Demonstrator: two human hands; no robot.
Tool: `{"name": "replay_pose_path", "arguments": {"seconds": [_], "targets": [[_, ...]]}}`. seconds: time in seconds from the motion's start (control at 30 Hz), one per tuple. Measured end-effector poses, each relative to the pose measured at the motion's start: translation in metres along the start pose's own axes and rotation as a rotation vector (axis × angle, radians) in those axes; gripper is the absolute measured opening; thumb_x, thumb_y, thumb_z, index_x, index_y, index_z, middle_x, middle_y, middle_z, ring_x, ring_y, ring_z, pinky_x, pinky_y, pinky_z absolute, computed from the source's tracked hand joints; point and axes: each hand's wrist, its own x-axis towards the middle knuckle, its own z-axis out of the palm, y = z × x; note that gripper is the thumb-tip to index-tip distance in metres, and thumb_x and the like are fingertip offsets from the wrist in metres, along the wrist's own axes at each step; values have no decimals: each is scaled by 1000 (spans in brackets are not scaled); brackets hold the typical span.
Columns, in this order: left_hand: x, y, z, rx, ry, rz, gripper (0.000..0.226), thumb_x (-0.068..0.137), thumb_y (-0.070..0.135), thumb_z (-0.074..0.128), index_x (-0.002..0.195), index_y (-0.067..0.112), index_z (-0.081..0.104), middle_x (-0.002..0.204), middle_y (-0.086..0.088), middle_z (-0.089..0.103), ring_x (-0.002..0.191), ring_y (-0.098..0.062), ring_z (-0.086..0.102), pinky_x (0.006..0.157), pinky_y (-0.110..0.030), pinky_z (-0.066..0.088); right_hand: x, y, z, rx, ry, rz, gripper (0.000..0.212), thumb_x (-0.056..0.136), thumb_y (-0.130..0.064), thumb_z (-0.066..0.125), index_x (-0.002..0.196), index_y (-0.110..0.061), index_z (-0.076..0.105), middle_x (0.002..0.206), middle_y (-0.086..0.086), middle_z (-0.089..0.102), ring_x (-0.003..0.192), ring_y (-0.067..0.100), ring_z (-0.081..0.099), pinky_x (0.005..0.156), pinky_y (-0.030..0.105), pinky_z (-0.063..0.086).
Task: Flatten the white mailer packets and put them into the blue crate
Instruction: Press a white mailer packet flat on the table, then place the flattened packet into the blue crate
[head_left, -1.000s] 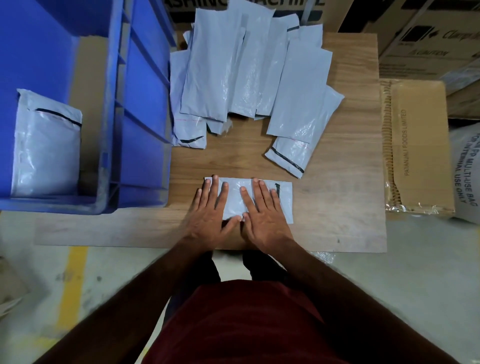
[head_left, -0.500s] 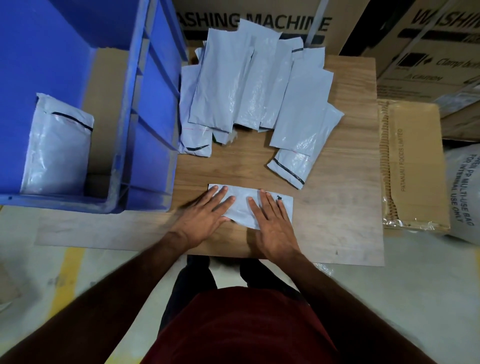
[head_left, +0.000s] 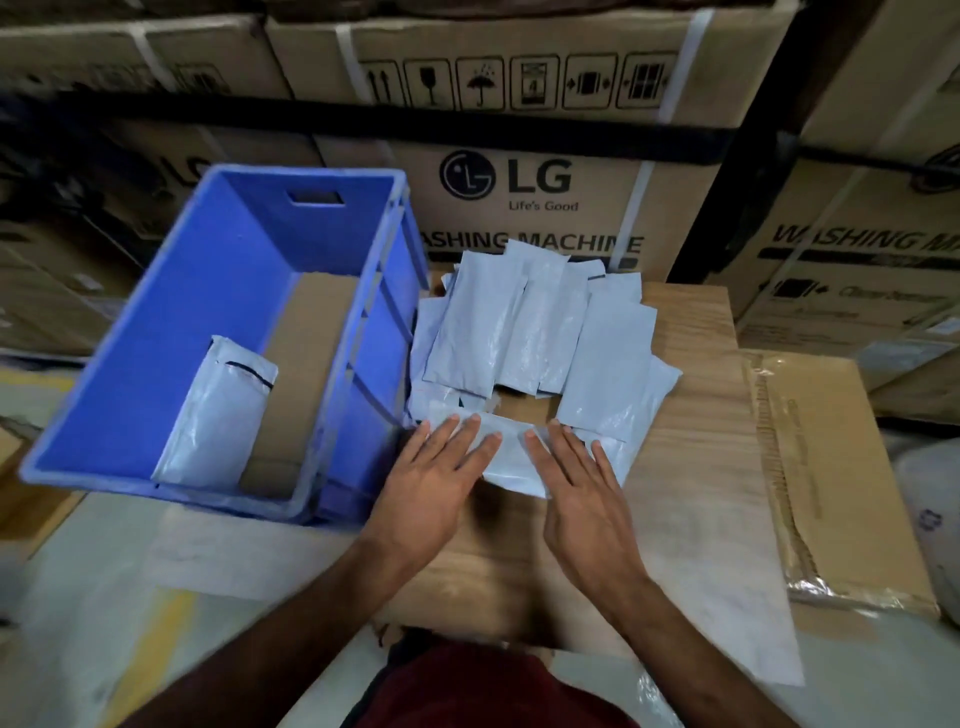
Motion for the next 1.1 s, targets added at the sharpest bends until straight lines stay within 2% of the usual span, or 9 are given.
{"name": "replay_pose_path", "arguments": {"seconds": [0.17, 0.4, 0.57, 0.67, 0.8, 0.93, 1.0, 1.07, 1.1], "targets": [[11, -28, -46, 38, 81, -25, 70, 78, 6, 31, 140, 20, 62, 144, -10, 59, 130, -30, 58, 113, -46, 36, 36, -23, -35, -8, 89, -64, 72, 87, -6, 32, 157, -23, 38, 162, 5, 37, 151, 23, 32, 124, 45, 18], [-7, -103, -96, 5, 134, -134, 69, 78, 8, 35, 142, 24, 54, 145, -7, 58, 133, -32, 53, 109, -50, 39, 99, -100, -65, 17, 158, -210, 73, 79, -18, 31, 150, -18, 50, 155, 11, 47, 142, 30, 47, 119, 48, 21], [-37, -194, -131, 42, 94, -153, 68, 81, 5, 42, 144, 28, 52, 150, -5, 54, 136, -34, 51, 104, -60, 43, 137, -186, -48, 36, 166, -289, 74, 74, -9, 36, 145, -17, 55, 151, 13, 52, 137, 31, 52, 118, 46, 23], [-51, -261, -140, 98, -45, -68, 73, 75, 2, 39, 143, 25, 50, 149, -9, 53, 135, -39, 52, 101, -63, 48, 152, -242, -19, 49, 120, -286, 81, 72, -8, 22, 146, -18, 54, 150, 13, 52, 138, 29, 52, 120, 48, 33], [-58, -342, -132, 197, -248, 107, 76, 71, 3, 33, 140, 21, 60, 148, -9, 54, 134, -38, 53, 99, -60, 51, 172, -304, 24, 59, -3, -240, 69, 79, -10, 28, 137, -20, 64, 140, 12, 62, 126, 27, 63, 105, 47, 50], [-43, -397, -108, 302, -341, 343, 56, 83, 8, 41, 128, 23, 70, 137, -7, 64, 123, -34, 63, 92, -53, 57, 184, -342, 60, 33, -87, -78, 70, 74, -9, 28, 131, -18, 69, 132, 13, 67, 110, 25, 71, 95, 37, 55], [-30, -414, -93, 319, -363, 498, 47, 90, 15, 41, 124, 25, 72, 133, -6, 67, 119, -31, 66, 96, -46, 55, 188, -352, 71, 86, -116, 39, 68, 83, -5, 30, 147, -10, 52, 149, 21, 50, 129, 32, 58, 108, 41, 46], [-16, -423, -78, 394, -400, 646, 45, 90, 20, 41, 116, 30, 76, 125, -1, 72, 112, -25, 70, 100, -43, 51, 191, -360, 81, 166, -327, 126, 71, 95, -5, 36, 162, -13, 14, 167, 19, 15, 152, 31, 25, 122, 41, 23], [-8, -427, -71, 435, -413, 705, 46, 88, 20, 40, 110, 33, 78, 120, 2, 74, 108, -23, 72, 98, -45, 53, 192, -364, 84, 220, -422, 218, 76, 97, -7, 40, 163, -17, 4, 169, 15, 7, 154, 29, 18, 122, 41, 20]]}}
